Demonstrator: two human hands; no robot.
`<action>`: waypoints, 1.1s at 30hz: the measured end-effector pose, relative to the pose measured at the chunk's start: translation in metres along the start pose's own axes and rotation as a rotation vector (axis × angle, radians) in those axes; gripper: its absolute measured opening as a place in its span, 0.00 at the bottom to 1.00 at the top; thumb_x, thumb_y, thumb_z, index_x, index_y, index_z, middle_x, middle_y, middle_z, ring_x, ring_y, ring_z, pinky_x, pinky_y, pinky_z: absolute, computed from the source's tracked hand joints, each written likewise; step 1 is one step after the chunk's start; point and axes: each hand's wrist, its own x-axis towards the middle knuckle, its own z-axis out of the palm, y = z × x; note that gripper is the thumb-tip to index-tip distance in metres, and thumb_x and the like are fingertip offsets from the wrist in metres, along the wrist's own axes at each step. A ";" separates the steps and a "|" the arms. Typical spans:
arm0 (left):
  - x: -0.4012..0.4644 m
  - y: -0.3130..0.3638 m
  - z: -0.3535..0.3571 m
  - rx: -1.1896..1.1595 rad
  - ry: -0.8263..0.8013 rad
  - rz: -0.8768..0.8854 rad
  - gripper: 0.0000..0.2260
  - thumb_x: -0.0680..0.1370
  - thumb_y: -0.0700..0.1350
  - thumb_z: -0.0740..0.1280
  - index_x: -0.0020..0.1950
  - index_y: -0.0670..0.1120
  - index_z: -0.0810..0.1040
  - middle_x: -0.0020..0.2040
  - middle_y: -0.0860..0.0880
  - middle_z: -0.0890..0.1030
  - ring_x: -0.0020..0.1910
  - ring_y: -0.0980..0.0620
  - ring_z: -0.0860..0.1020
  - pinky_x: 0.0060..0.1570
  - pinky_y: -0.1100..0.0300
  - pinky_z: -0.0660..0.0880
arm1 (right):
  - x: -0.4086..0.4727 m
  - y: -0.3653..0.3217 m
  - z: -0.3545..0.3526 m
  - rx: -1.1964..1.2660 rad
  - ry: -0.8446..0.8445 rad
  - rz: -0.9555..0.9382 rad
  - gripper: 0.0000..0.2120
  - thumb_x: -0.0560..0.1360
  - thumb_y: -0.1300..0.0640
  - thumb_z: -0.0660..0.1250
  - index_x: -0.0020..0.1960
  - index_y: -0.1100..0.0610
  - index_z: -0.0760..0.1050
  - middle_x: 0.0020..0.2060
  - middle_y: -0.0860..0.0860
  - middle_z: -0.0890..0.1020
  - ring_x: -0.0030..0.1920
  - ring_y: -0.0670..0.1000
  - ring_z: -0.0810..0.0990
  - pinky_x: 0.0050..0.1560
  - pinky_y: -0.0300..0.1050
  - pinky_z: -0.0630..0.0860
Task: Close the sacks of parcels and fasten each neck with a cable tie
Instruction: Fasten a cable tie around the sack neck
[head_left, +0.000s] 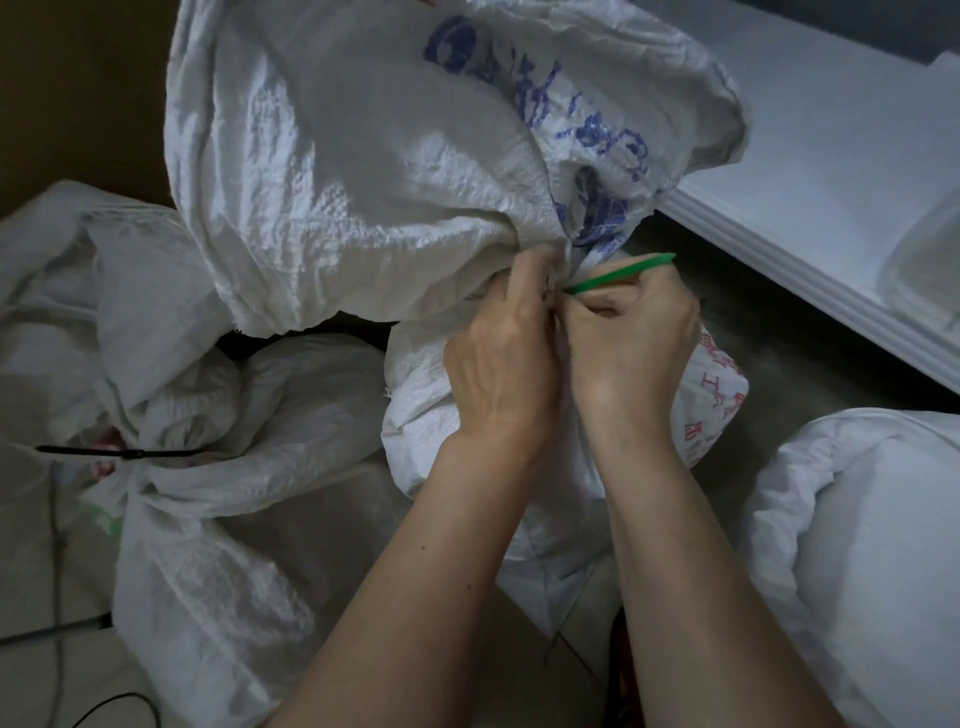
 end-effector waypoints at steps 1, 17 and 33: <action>0.000 0.000 0.000 0.063 -0.019 0.006 0.15 0.77 0.47 0.56 0.59 0.50 0.77 0.46 0.49 0.81 0.39 0.45 0.79 0.31 0.57 0.67 | -0.002 0.000 0.000 -0.005 0.009 -0.024 0.11 0.66 0.65 0.76 0.42 0.59 0.74 0.34 0.46 0.80 0.35 0.37 0.79 0.39 0.24 0.72; 0.006 -0.005 -0.008 -0.009 -0.084 -0.225 0.08 0.78 0.44 0.61 0.57 0.47 0.72 0.51 0.51 0.79 0.47 0.47 0.77 0.40 0.57 0.63 | -0.001 0.011 0.008 -0.241 -0.101 -0.275 0.04 0.69 0.61 0.73 0.44 0.55 0.84 0.41 0.52 0.81 0.48 0.55 0.77 0.51 0.42 0.71; 0.019 -0.023 -0.018 -0.233 -0.096 -0.149 0.18 0.70 0.44 0.61 0.59 0.44 0.75 0.49 0.50 0.81 0.49 0.48 0.80 0.49 0.49 0.77 | 0.005 0.018 0.018 -0.183 -0.129 -0.384 0.03 0.70 0.63 0.73 0.43 0.58 0.83 0.40 0.49 0.80 0.48 0.50 0.72 0.47 0.24 0.63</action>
